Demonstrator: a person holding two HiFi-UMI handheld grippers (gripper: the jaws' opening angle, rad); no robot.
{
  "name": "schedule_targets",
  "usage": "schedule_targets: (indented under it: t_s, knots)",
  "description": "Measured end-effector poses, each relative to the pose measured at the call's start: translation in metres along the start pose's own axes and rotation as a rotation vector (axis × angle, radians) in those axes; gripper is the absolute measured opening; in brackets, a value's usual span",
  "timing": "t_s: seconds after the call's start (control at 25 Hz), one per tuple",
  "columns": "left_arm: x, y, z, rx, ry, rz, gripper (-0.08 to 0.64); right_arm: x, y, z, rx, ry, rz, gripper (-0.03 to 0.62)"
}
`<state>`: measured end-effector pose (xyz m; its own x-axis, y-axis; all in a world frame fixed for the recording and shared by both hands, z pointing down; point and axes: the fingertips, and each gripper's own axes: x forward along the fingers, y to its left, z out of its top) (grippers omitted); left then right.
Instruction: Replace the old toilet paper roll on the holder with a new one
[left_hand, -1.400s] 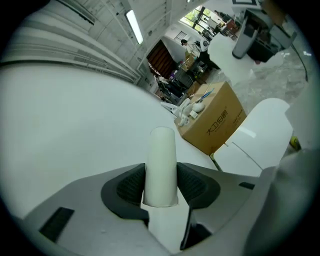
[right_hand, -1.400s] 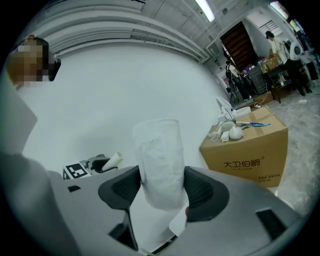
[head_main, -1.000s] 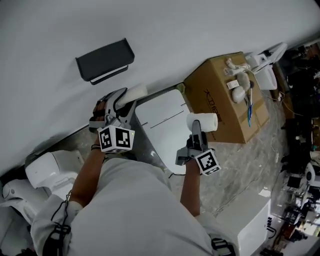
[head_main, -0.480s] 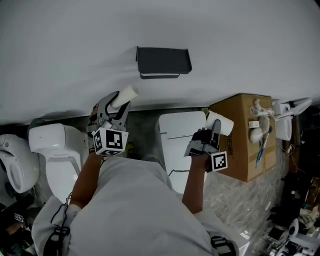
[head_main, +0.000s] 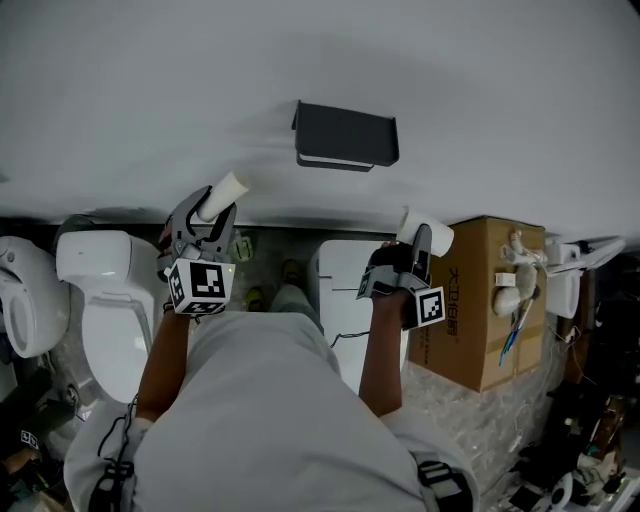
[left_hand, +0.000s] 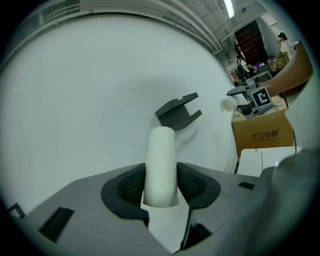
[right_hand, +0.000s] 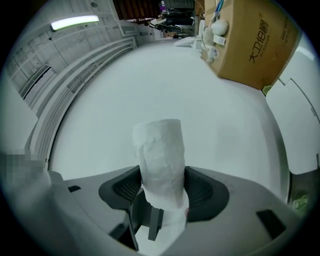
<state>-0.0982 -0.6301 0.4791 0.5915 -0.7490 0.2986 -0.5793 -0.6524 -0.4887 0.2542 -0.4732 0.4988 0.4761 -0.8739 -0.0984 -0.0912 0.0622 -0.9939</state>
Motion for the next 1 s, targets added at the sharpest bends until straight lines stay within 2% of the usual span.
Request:
schedule_targets:
  t_s: [0.4, 0.88, 1.0]
  knots:
    - [-0.004, 0.035, -0.030, -0.041, 0.098, 0.091, 0.209, 0.074, 0.014, -0.067, 0.062, 0.155, 0.049, 0.270]
    - [-0.024, 0.050, -0.063, -0.087, 0.156, 0.149, 0.209, 0.095, 0.025, -0.137, 0.093, 0.314, 0.075, 0.267]
    - [-0.030, 0.054, -0.069, -0.101, 0.169, 0.162, 0.209, 0.093, 0.023, -0.159, 0.141, 0.343, 0.068, 0.265]
